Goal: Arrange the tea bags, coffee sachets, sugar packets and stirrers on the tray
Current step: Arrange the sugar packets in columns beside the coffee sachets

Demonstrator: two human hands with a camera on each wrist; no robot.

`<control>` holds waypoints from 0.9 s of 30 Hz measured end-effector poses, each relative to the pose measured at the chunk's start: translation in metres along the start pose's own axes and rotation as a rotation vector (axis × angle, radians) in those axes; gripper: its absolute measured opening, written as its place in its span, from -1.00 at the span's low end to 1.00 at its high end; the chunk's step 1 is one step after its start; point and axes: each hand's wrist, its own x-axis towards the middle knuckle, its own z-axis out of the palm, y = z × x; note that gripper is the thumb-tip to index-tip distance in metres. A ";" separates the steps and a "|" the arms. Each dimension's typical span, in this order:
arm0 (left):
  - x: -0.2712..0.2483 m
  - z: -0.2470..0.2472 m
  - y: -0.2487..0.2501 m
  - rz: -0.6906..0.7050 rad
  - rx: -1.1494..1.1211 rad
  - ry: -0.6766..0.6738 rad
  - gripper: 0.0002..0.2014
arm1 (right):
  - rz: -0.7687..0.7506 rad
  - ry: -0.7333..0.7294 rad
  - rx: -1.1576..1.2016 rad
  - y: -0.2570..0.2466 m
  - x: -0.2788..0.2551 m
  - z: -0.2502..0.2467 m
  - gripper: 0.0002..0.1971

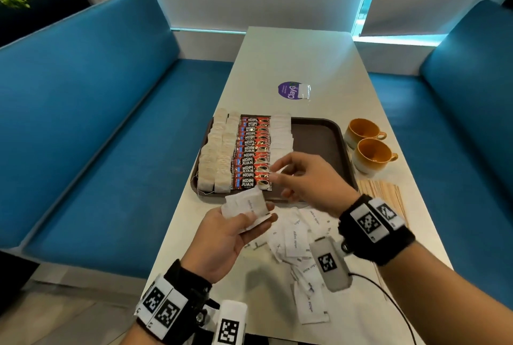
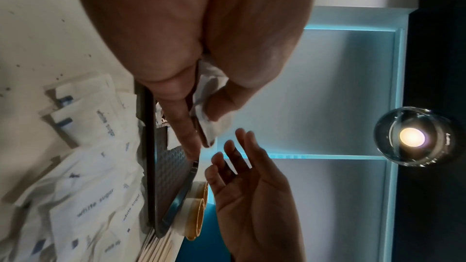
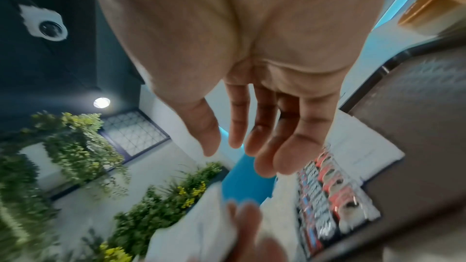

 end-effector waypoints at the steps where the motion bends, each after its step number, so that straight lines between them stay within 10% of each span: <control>1: -0.002 0.003 0.000 0.006 0.020 -0.017 -0.68 | -0.002 -0.030 0.025 0.000 -0.012 0.004 -0.82; 19: -0.023 0.029 -0.007 0.022 0.010 0.118 -0.62 | 0.066 0.052 0.405 0.035 -0.086 0.014 -0.80; 27: -0.023 0.027 -0.018 0.006 -0.006 -0.030 -0.64 | 0.093 0.100 0.502 0.040 -0.086 0.012 -0.84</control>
